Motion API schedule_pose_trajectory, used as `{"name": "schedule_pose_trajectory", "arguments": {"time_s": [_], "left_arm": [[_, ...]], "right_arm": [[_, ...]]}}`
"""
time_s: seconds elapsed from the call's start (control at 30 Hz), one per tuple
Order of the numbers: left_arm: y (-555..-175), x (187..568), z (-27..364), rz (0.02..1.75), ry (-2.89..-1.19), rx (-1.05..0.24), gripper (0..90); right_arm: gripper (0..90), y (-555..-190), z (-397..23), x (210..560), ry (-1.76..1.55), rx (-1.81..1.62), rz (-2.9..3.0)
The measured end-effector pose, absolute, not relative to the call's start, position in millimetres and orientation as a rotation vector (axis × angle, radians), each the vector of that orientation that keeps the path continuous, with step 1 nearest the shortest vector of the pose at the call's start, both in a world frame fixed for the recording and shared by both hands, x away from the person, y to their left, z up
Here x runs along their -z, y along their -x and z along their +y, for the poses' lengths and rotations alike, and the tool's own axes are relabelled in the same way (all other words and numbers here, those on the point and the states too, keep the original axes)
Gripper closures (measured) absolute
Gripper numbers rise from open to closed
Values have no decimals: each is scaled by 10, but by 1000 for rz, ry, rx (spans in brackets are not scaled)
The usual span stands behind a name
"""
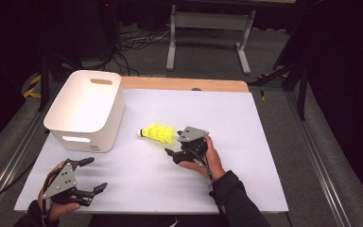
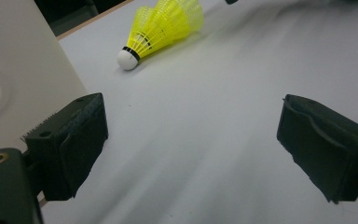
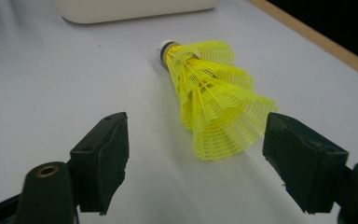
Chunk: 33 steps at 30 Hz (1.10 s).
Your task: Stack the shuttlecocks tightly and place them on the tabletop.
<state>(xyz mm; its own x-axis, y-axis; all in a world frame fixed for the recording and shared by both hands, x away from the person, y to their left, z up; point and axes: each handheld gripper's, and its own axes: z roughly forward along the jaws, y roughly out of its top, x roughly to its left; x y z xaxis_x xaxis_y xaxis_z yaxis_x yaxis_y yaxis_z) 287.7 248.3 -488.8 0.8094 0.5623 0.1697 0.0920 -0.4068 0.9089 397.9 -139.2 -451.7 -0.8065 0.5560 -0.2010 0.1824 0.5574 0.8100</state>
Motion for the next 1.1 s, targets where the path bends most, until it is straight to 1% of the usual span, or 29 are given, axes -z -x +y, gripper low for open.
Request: {"name": "schedule_pose_trajectory", "arguments": {"time_s": [0.33,0.57,0.83,1.1], "left_arm": [[-2902,4896,2423,488,-1962,-568,93],[-2915,4897,2421,492,-1958,-573,91],[-2922,4899,2390,488,-1963,-579,92],[-2935,4903,2402,490,-1959,-583,91]], "right_arm": [[235,-3638,-1770,4369,-523,-1206,2227],[229,-3486,-1990,4323,-526,-1229,2163],[226,-3345,-2194,4352,-541,-1241,2118],[222,-3272,-2360,4473,-584,-1219,2115]]}}
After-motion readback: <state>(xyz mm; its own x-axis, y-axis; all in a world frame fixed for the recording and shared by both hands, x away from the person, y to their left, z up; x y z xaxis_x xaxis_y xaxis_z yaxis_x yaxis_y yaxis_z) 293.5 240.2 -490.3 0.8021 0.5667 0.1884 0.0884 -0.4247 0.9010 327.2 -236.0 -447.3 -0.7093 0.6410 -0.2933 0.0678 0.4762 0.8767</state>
